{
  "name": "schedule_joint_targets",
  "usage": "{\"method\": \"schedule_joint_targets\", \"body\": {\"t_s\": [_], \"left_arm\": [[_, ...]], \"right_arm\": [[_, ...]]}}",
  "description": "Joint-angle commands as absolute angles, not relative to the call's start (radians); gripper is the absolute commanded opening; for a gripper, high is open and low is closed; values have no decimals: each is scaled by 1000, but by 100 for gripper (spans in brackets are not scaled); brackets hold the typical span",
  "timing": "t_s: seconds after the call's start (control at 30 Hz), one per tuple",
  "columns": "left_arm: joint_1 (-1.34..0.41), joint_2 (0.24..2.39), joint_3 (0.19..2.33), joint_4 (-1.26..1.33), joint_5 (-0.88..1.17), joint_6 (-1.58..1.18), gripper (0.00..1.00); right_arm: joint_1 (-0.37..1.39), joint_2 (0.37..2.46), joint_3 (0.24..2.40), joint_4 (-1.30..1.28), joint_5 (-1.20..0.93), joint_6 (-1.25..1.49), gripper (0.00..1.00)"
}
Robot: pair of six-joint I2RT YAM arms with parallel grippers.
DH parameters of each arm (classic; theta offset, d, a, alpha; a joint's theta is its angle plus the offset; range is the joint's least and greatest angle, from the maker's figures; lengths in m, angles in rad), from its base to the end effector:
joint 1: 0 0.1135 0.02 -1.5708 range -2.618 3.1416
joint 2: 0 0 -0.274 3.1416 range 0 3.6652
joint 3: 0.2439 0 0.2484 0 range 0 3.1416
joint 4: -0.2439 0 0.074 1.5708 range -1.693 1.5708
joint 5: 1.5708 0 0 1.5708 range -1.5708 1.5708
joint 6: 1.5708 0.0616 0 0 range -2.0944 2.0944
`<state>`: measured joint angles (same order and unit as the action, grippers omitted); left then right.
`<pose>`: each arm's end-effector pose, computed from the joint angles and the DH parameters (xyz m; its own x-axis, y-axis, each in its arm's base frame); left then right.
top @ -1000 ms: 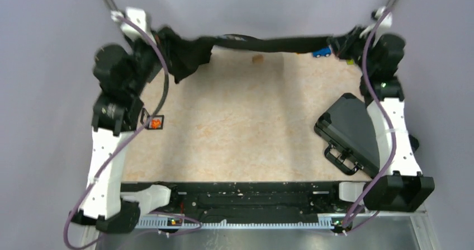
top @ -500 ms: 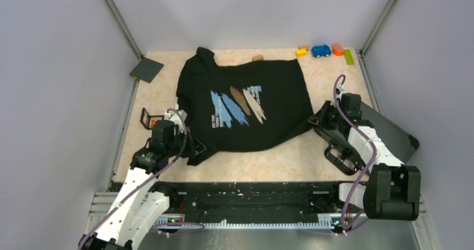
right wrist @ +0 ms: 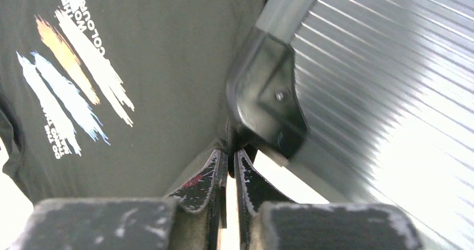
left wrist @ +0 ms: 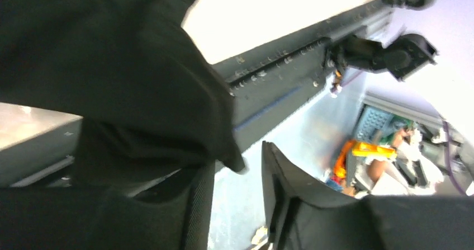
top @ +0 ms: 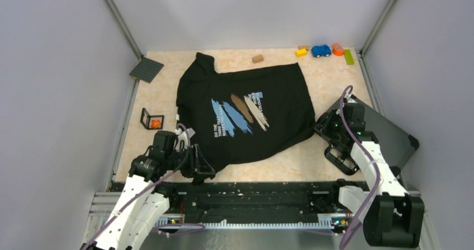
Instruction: Pin the brooch onto the clothing
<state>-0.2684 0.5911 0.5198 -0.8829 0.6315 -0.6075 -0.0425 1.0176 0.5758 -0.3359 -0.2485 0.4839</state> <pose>0.0952 -0.0639 0.2079 -0.9560 -0.2149 -0.1999 -0.0030 0.6882 -0.7255 0.2153 0.0060 0.2040 -0.6828 0.4804 -0.5504 0.2076 0.8499 0.4843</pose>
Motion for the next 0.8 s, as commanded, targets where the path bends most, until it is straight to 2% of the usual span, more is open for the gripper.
{"method": "schedule_joint_targets", "body": {"t_s": [0.0, 0.07, 0.13, 0.23, 0.4, 0.5, 0.67, 0.77], "left_arm": [[-270, 563, 545, -984, 872, -518, 50], [-270, 574, 587, -1037, 895, -460, 64], [-273, 595, 633, -1065, 902, -418, 74], [-276, 632, 697, -1040, 898, -423, 78], [-276, 665, 725, -862, 769, -501, 80], [-275, 708, 706, -723, 621, -562, 80], [-275, 796, 640, -392, 510, -699, 80], [-273, 854, 624, -282, 400, -736, 80]], "right_arm": [[-46, 889, 598, -459, -140, 482, 11], [-46, 841, 613, -505, -121, 469, 28], [-46, 804, 623, -520, -123, 465, 46], [-47, 776, 635, -510, -163, 469, 57], [-46, 782, 646, -461, -263, 453, 64], [-44, 787, 658, -439, -315, 432, 72], [-16, 761, 694, -443, -302, 388, 73], [8, 760, 707, -435, -313, 359, 73]]}}
